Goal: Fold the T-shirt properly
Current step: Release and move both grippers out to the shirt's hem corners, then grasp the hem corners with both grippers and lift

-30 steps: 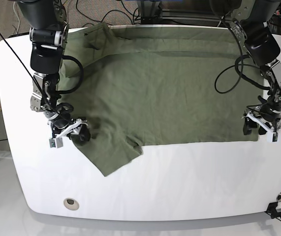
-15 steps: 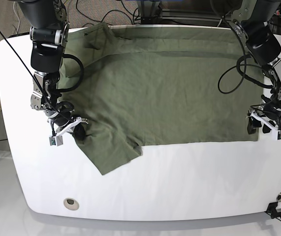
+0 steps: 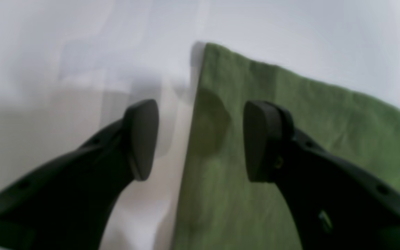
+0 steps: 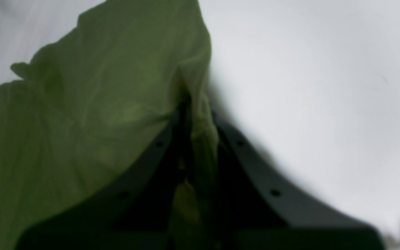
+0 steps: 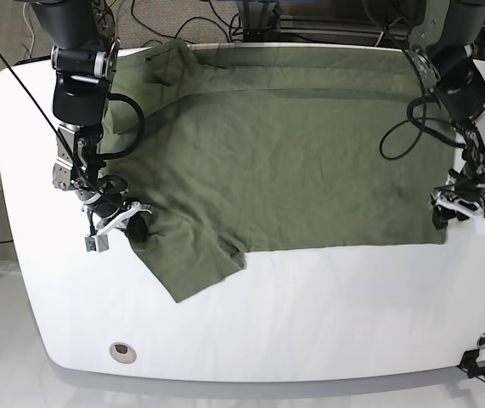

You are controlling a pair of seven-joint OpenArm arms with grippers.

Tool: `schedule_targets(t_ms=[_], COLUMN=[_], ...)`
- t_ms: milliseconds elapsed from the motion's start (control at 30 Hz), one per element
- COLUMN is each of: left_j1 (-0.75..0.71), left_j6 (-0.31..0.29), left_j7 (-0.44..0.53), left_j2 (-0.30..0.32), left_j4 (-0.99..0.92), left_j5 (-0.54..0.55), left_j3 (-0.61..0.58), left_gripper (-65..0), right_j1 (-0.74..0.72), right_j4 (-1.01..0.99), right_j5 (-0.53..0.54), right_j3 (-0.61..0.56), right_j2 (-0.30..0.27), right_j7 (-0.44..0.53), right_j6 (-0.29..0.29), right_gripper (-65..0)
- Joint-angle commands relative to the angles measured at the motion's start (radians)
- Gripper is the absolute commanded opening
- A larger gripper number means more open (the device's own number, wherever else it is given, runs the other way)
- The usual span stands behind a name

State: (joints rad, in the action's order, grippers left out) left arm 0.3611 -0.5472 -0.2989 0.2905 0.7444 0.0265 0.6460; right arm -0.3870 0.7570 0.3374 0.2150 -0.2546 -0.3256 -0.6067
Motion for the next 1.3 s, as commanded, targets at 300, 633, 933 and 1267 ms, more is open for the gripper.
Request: schedule_targets(t_ms=[300,633,933,1267], left_j1=[0.046,0.049,0.046,-0.02], left_j6=[-0.151,-0.151,-0.151,-0.151], left_j7=[-0.036,-0.033,-0.036,-0.041], left_j2=[-0.037,-0.038,-0.041,-0.041], left_j4=[-0.038,-0.036,0.047,0.249], left_j5=[0.01,0.01,0.01,0.105], left_j3=[0.002,0.002,0.002,0.044], left_gripper=[-29.0,-29.1,-65.0,-65.0], right_j1=[-0.007,0.01,0.018,0.053], right_j4=[0.009,0.009,0.009,0.307], right_j5=[-0.007,-0.007,-0.007,-0.002], right_j3=[0.001,0.002,0.002,0.004], right_j2=[-0.01,-0.012,-0.012,-0.036], right_j7=[-0.011,0.01,0.01,-0.125], right_j6=[-0.005,-0.008,-0.008,-0.003], right_gripper=[-65.0,-65.0,-65.0,-65.0])
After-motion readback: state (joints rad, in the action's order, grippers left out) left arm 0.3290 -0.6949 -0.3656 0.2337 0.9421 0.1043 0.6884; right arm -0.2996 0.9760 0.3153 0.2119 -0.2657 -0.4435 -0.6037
